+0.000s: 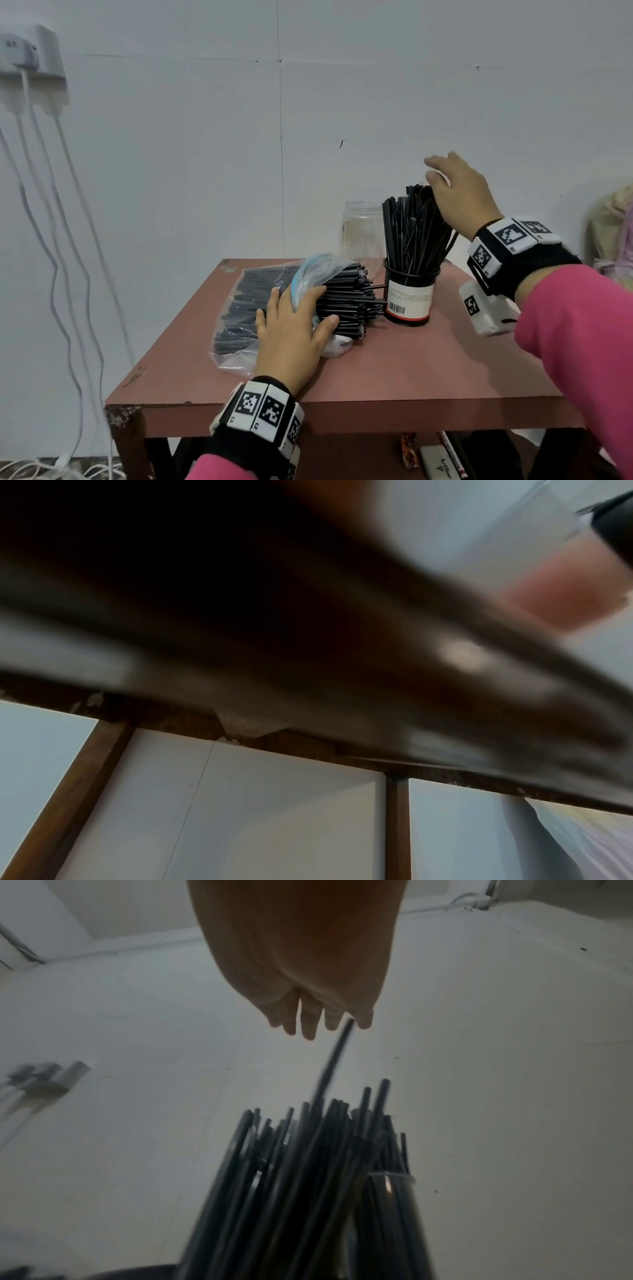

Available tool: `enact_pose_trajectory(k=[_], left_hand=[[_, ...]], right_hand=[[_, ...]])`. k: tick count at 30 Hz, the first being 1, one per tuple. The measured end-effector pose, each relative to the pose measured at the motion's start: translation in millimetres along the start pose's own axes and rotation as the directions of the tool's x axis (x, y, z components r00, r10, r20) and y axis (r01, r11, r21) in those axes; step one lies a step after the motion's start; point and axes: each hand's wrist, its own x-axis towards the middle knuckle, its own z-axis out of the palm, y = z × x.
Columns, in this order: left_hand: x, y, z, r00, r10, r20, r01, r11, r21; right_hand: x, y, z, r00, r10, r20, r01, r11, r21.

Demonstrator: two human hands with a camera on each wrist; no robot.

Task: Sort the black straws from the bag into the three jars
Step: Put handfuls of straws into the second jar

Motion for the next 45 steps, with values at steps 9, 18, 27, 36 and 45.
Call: enact_pose_trajectory(k=[9,18,27,36,45], left_hand=[[0,0,0,1.0,0.002,-0.012,-0.002,1.0,0.002],[0,2,-1,1.0,0.009,-0.013,-0.009,0.999,-0.031],[-1,3,-1,0.999,0.018,0.048,-0.015,0.998,-0.058],[0,2,-1,0.999,0.006,0.042,-0.004,0.999,-0.048],[-3,4,-3,0.999,0.004,0.037,-0.002,0.999,-0.05]], right_hand=[[-86,-39,21,0.989,-0.12,-0.088,0.141,0.944,0.299],[-169,-28,104,0.873,0.322,0.366,-0.48,0.7,0.529],[-176,-31,112,0.984,0.117,0.133,-0.156,0.927,0.342],[-172,-29,117,0.98,-0.026,0.198,-0.024,0.97,0.243],[-174,-22,111,0.971,0.143,0.194,-0.226,0.819,0.527]])
